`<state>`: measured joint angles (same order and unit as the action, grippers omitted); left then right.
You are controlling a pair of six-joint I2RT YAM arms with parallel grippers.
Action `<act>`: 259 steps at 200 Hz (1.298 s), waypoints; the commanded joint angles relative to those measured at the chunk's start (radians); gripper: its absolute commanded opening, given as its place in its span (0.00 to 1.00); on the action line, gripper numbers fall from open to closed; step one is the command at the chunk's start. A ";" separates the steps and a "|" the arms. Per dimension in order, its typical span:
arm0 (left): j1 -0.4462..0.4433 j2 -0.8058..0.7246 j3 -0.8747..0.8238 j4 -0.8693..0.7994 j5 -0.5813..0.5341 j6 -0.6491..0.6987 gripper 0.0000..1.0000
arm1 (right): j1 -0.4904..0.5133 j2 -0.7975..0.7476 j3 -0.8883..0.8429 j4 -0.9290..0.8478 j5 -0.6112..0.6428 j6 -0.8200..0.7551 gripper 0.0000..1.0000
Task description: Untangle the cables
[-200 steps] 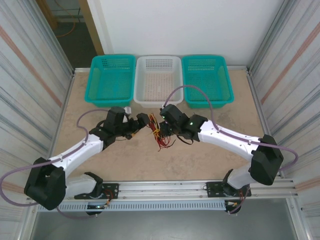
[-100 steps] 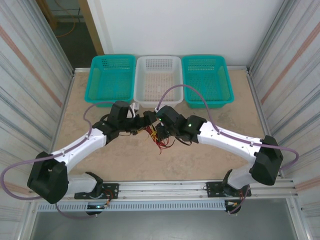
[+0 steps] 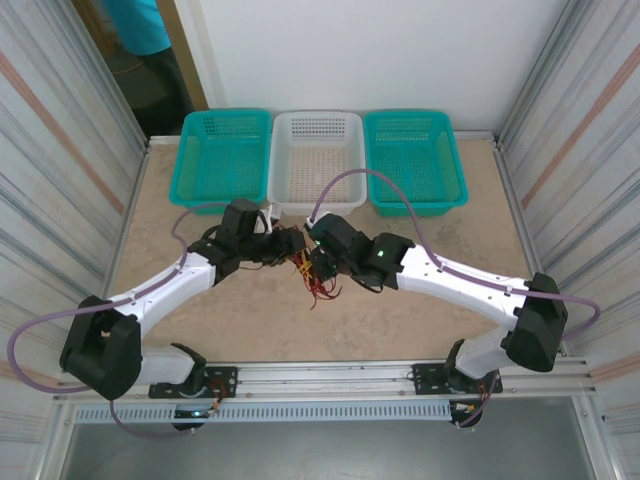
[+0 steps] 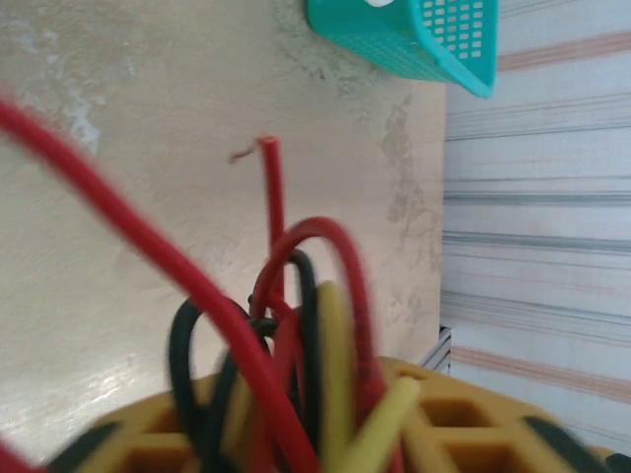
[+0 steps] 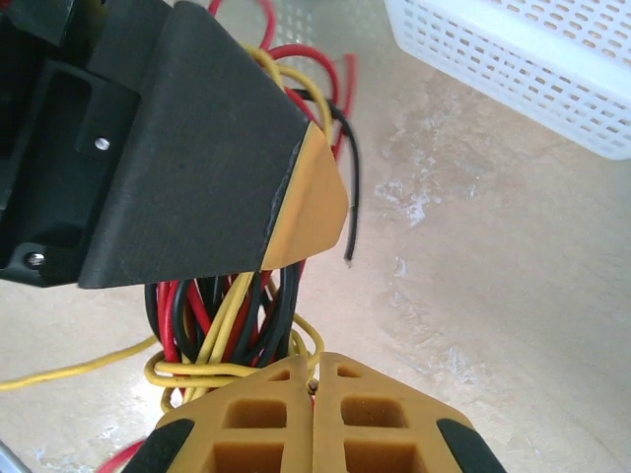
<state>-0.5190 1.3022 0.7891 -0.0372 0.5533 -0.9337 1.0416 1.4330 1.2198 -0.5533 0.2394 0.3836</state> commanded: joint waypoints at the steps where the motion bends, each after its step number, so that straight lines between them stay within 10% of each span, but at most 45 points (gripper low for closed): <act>1: 0.001 0.003 -0.013 0.064 0.036 -0.027 0.18 | 0.006 -0.024 0.059 -0.005 0.043 0.006 0.00; 16: 0.001 -0.004 -0.020 0.078 0.039 -0.038 0.12 | 0.006 -0.026 0.065 -0.012 0.063 0.028 0.08; 44: 0.001 -0.032 -0.035 0.087 0.017 -0.060 0.09 | 0.010 -0.063 0.076 -0.078 0.214 0.156 0.67; 69: 0.001 -0.063 -0.067 0.122 -0.002 -0.083 0.07 | 0.009 -0.119 0.034 -0.053 0.150 0.247 0.83; 97: 0.001 -0.076 -0.072 0.123 -0.016 -0.086 0.00 | -0.006 -0.113 0.015 -0.042 0.026 0.289 0.77; 128: 0.001 -0.076 -0.057 0.111 -0.015 -0.072 0.00 | -0.042 -0.054 0.053 -0.075 -0.080 0.314 0.45; 233: 0.001 -0.081 -0.063 0.100 -0.010 -0.048 0.00 | -0.063 0.054 0.104 -0.112 -0.138 0.319 0.39; 259: 0.001 -0.086 -0.065 0.103 -0.007 -0.046 0.00 | -0.063 0.063 0.107 -0.117 -0.145 0.313 0.23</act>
<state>-0.5190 1.2530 0.7193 0.0471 0.5312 -0.9981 0.9810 1.4796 1.2930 -0.6441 0.1101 0.6811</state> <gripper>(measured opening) 0.181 0.300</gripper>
